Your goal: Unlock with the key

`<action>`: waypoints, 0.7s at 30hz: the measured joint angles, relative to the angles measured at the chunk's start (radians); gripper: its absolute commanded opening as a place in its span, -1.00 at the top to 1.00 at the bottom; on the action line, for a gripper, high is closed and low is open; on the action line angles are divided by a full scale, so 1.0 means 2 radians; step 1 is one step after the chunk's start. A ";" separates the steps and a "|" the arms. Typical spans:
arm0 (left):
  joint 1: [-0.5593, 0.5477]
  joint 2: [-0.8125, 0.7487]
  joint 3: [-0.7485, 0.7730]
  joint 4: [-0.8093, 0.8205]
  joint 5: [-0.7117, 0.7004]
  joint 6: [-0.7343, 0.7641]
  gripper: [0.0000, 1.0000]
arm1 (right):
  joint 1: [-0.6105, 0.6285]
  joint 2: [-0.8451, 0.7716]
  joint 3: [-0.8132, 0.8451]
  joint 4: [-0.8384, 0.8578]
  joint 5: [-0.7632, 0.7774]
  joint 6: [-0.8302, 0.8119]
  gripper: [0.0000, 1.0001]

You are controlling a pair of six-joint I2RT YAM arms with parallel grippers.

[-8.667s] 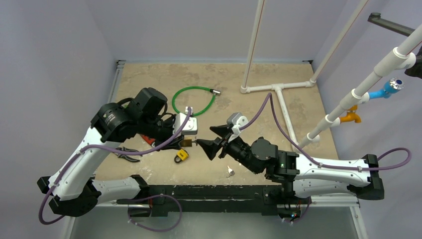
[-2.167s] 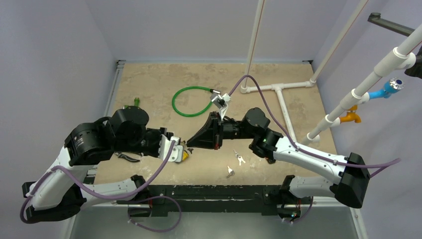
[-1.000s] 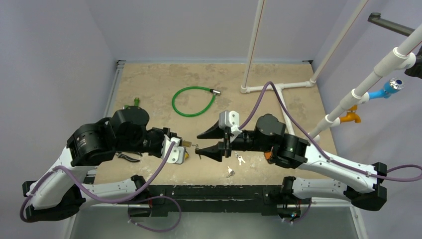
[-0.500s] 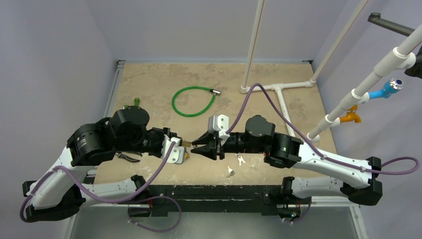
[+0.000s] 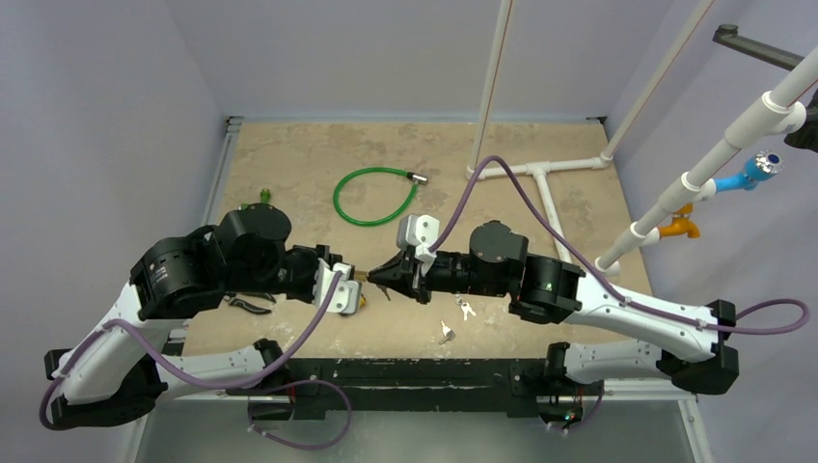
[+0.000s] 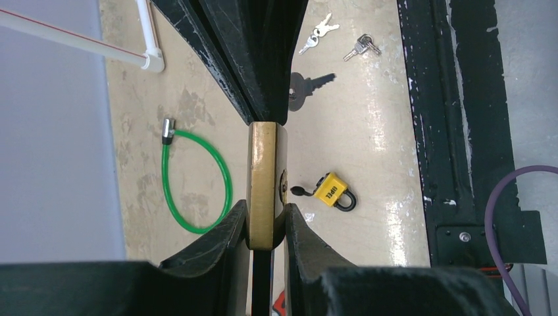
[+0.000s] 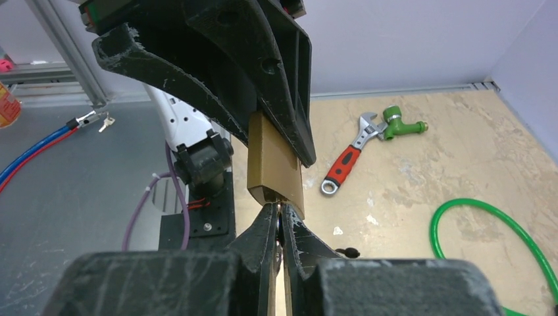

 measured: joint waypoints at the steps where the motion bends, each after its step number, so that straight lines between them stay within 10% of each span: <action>1: 0.000 0.001 0.003 -0.005 -0.003 0.000 1.00 | 0.000 0.004 0.004 -0.003 0.002 0.001 1.00; 21: -0.014 0.024 0.060 -0.055 -0.022 0.042 1.00 | -0.052 0.010 -0.029 0.079 -0.096 0.156 1.00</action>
